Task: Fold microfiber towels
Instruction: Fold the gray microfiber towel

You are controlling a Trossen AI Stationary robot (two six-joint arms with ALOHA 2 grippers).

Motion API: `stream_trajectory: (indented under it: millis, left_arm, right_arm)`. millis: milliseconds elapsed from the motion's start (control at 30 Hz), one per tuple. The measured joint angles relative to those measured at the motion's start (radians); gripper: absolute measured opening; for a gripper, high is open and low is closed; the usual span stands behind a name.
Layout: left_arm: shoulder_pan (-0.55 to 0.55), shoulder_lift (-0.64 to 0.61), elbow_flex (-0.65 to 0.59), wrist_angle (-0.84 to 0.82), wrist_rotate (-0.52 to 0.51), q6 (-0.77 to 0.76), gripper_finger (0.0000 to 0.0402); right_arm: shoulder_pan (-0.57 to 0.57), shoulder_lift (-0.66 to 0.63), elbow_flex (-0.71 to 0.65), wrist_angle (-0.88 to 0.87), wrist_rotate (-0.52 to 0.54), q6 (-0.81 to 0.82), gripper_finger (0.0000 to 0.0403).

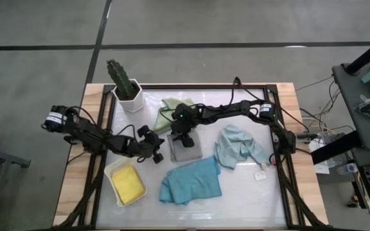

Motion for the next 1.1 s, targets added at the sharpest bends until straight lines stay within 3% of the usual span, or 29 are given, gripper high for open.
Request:
stream_trajectory:
  millis: [267,500,633,933,1100]
  left_arm:
    - [0.002,0.140,0.007,0.148,0.000,0.001,0.0000]
    - [0.010,0.160,0.013,0.148,0.000,-0.002,0.0000]
    - [0.013,0.160,0.018,0.149,0.000,-0.002,0.0000]
    - [0.013,0.160,0.022,0.151,0.000,-0.002,0.0000]
    - [0.013,0.160,0.022,0.185,0.025,0.003,0.0000]
  right_arm:
    - [0.000,-0.029,0.001,-0.035,0.000,-0.009,0.0081]
    - [0.000,-0.058,0.001,-0.068,0.030,-0.007,0.0014]
    - [0.000,-0.070,0.001,-0.074,0.136,0.009,0.0010]
    - [0.007,-0.070,-0.003,-0.085,0.134,0.043,0.0011]
    - [0.011,-0.070,-0.003,-0.081,0.132,0.051,0.0047]
